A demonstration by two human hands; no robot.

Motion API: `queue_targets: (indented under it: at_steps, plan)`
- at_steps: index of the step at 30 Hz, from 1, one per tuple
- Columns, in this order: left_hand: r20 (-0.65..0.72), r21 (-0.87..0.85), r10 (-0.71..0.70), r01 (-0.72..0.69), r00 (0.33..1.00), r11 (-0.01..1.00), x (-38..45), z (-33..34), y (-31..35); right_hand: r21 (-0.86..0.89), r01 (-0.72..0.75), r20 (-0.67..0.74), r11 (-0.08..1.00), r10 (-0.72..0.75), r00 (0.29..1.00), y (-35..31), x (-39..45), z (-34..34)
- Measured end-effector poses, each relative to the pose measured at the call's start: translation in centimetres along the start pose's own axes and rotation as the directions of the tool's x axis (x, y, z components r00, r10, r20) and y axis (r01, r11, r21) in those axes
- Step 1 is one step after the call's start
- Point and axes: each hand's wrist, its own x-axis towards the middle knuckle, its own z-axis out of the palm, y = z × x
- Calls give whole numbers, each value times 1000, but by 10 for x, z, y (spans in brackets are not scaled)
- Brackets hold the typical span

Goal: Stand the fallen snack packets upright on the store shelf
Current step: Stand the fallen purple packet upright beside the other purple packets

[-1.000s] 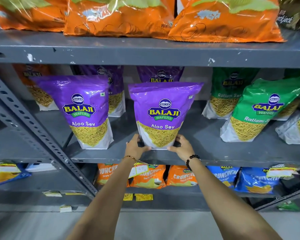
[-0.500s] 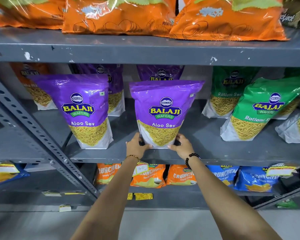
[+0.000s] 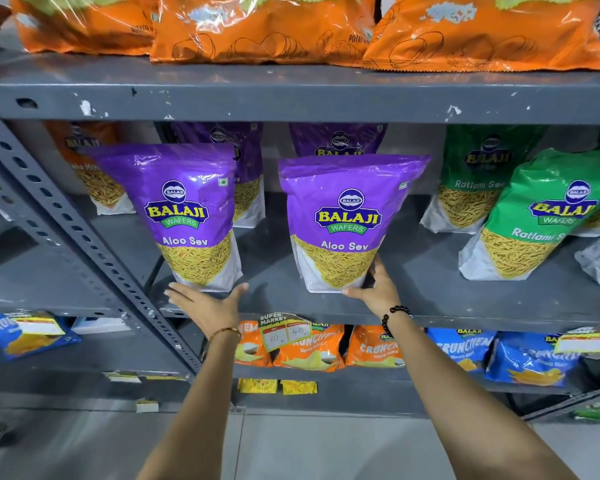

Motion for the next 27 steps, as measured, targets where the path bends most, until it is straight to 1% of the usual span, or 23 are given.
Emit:
queue_targets:
  at_steps: [3,5,8,13,27]
  plan:
    - [41,110,-19,14,999,994,27,-5,3,-13,6,-8,1000,-6,1000,0,0,2]
    - [37,131,-53,48,998,990,33,-4,5,-22,1,-13,1000,-1,1000,1,0,2]
    - [6,114,-82,80,997,990,36,-1,6,-39,-7,-18,999,6,1000,1,1,2]
    - [-35,101,-41,44,999,994,37,-1,3,-55,-19,-34,998,17,999,1,1,2]
    - [-16,70,-52,53,999,996,35,-3,3,-78,-14,-31,997,11,999,-1,0,1]
